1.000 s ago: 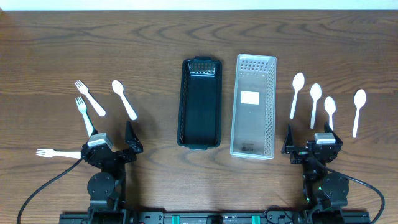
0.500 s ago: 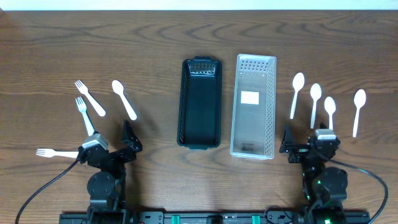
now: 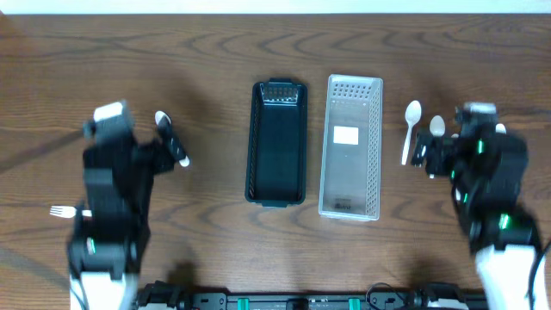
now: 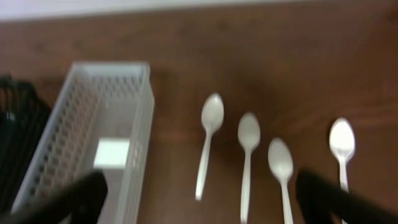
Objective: Pack container
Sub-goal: 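Raise both arms and move the right gripper over the spoons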
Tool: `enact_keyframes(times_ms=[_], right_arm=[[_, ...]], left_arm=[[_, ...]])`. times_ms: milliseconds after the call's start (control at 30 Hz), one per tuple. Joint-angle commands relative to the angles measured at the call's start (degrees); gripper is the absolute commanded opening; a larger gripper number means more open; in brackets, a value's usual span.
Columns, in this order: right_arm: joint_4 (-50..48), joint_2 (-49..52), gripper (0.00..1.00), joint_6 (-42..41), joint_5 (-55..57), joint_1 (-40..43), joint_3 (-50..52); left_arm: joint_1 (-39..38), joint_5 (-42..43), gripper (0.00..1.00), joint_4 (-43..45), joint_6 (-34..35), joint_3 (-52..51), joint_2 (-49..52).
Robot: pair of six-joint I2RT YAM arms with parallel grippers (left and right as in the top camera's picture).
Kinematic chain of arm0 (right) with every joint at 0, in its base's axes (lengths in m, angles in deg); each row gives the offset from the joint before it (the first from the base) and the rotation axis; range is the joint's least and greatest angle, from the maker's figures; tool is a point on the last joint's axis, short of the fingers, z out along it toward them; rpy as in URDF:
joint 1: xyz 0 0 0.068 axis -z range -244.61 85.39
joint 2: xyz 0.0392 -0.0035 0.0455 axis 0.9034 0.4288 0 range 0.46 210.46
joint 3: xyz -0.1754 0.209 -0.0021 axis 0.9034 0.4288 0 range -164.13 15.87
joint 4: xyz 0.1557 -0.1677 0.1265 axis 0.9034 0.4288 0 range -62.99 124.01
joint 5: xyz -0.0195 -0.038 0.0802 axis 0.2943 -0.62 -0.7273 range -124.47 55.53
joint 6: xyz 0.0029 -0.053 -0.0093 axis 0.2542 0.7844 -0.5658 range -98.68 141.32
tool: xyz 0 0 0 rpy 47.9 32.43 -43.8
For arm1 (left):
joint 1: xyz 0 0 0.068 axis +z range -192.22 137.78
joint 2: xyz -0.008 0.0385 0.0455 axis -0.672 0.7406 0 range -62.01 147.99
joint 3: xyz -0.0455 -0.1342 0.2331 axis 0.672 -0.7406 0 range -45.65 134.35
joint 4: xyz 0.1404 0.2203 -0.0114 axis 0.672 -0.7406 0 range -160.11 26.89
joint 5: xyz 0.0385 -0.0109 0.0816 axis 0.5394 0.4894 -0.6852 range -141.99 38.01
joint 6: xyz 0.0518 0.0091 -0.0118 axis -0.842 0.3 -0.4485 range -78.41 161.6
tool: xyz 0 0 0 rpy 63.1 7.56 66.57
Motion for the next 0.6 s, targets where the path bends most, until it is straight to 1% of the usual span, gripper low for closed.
enact_keyframes(times_ms=[0,33,100,133,200,233,300,333,400,433,500,567], right_arm=[[7.4,9.4,0.99,0.7,-2.4,0.5,-11.8],[9.3,11.9,0.99,0.7,-2.4,0.5,-14.6],[10.6,15.5,0.99,0.5,-3.2,0.5,-18.0],[9.9,17.1,0.87,0.7,-3.5,0.5,-18.9],[8.2,19.0,0.43,0.7,-3.6,0.5,-19.1],[7.6,20.2,0.34,0.6,-3.6,0.5,-19.1],[7.6,22.4,0.24,-0.3,-3.5,0.5,-19.1],[7.9,23.6,0.21,-0.9,-3.6,0.5,-19.0],[8.5,26.4,0.21,-1.2,-3.6,0.4,-19.0],[8.8,28.0,0.21,-1.2,-3.6,0.4,-19.0],[9.0,30.9,0.17,-1.2,-3.6,0.4,-19.0],[9.0,34.0,0.15,-1.8,-3.7,0.4,-19.0]], left_arm=[[-0.2,3.3,0.98,-9.6,-2.2,12.6,12.7],[-0.2,3.5,0.98,-13.2,-2.3,16.1,16.6],[-0.2,3.5,0.98,-16.9,-2.3,20.5,22.6],[-0.2,3.5,0.98,-17.9,-2.2,21.6,25.0],[-0.2,3.5,0.98,-18.3,-2.3,22.0,27.9],[-0.2,3.5,0.98,-18.4,-2.3,22.0,29.2],[-0.2,3.5,0.98,-18.4,-2.3,22.0,30.9],[-0.2,3.5,0.98,-18.4,-2.3,22.0,31.8],[-0.2,3.5,1.0,-18.6,-2.3,22.0,33.2],[-0.2,3.5,0.97,-18.6,-2.3,22.0,33.8],[-0.2,3.5,0.85,-18.6,-2.3,22.0,35.1],[-0.2,3.5,0.8,-19.0,-2.3,22.0,36.2]])
